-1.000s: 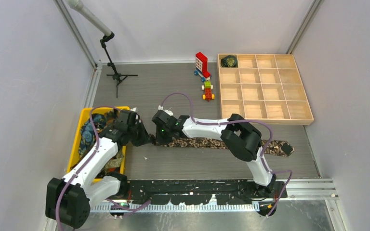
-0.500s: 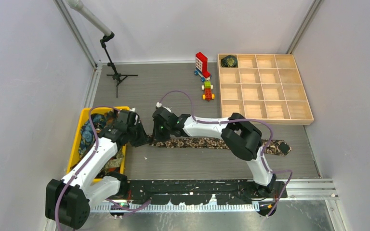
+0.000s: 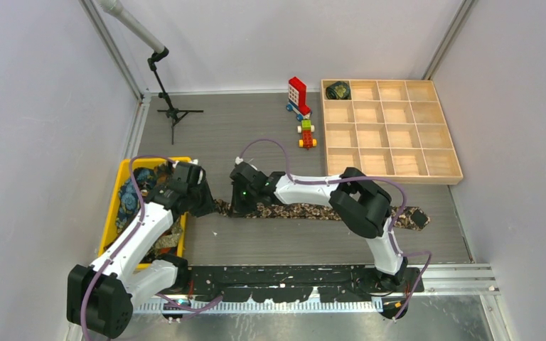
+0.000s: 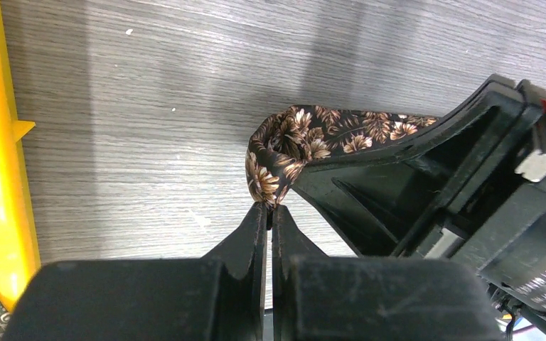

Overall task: Roll the ties
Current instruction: Roll the tie at the center of the board.

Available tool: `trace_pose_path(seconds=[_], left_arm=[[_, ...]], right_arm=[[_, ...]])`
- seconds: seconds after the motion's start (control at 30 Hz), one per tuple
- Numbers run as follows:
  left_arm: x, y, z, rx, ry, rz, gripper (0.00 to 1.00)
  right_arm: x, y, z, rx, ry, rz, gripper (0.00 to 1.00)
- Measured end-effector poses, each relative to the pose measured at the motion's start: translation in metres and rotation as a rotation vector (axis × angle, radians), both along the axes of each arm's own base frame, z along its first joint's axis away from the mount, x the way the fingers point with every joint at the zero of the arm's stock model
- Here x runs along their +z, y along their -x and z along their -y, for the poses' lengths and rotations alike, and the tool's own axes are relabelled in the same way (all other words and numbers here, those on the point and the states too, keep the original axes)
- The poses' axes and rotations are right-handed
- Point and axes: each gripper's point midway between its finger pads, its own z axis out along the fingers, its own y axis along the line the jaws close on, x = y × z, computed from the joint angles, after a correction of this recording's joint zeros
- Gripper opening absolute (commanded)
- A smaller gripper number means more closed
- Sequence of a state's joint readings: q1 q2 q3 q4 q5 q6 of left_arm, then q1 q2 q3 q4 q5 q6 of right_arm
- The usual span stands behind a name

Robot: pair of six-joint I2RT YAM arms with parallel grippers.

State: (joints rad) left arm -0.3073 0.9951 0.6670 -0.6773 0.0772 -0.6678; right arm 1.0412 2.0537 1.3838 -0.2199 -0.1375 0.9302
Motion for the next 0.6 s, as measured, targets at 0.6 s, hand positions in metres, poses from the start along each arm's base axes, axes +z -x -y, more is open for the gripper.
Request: trace_pose_path(seconds=[0.6], left_arm=[[-0.002,0.003,-0.002,0.000,-0.011,-0.013,0.00]], right_arm=[[0.024,-0.028,-0.028,-0.037,-0.037,0.062,0.01]])
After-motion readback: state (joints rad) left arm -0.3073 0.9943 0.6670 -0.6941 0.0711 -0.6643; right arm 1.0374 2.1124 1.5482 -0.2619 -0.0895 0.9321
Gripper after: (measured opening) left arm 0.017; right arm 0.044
